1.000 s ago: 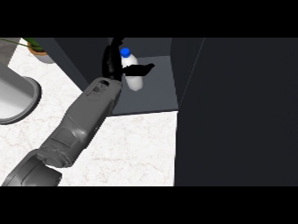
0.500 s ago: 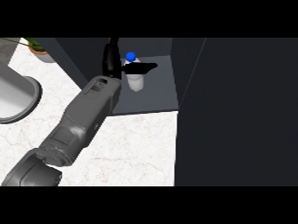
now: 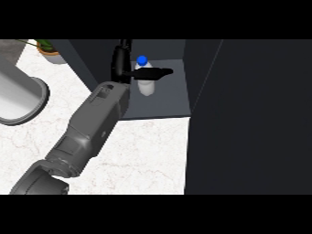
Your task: Pick up the bottled water, place it into the cabinet and close the cabinet
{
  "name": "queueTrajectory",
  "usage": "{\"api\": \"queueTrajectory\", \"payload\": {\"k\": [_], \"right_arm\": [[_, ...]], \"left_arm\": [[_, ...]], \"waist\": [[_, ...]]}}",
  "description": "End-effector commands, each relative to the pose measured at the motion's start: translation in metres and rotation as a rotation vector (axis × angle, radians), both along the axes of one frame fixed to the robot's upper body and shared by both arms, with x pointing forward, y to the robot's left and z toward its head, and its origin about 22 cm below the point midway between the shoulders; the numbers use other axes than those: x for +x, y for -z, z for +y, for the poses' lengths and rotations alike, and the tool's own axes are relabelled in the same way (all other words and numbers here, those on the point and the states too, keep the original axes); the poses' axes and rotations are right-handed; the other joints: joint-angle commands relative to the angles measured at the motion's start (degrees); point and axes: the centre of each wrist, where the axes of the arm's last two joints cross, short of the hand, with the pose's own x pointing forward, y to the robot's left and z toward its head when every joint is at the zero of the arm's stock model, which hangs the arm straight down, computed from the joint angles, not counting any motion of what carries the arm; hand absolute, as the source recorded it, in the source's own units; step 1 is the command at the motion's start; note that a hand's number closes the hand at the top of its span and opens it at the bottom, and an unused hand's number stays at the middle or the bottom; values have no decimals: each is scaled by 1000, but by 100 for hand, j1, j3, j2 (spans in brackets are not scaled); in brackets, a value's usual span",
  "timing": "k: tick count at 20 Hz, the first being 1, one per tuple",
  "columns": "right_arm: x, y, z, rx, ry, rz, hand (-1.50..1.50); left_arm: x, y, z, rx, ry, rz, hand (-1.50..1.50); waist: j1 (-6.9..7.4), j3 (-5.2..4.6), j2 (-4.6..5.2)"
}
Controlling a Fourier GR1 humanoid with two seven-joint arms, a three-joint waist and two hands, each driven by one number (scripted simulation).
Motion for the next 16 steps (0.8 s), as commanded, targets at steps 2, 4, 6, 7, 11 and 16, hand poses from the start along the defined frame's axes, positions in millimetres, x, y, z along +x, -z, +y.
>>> {"api": "queueTrajectory", "payload": {"k": [2, 4, 6, 7, 11, 16], "right_arm": [[-4, -1, 17, -1, 12, 5, -150], [-13, 10, 4, 0, 22, 31, -150], [-4, -5, 12, 13, 49, 11, -150], [-3, -2, 17, -14, 42, 15, -150], [-6, 1, -1, -17, 50, 17, -150], [-14, 14, 3, -2, 57, 51, -150]], "left_arm": [[1, 8, 37, -52, 8, -34, -150], [-13, 27, 32, -75, 51, -25, -150], [-14, 21, 14, -94, 66, -26, -150], [-11, 24, 35, -103, 80, -20, -150], [-25, 42, 41, -134, 113, -46, -150], [-31, 36, 24, -192, 176, -23, -150]], "waist": [[173, -37, -52], [331, -33, -132], [391, -34, -146], [373, -37, -125], [473, -36, -156], [583, -31, -217]]}}
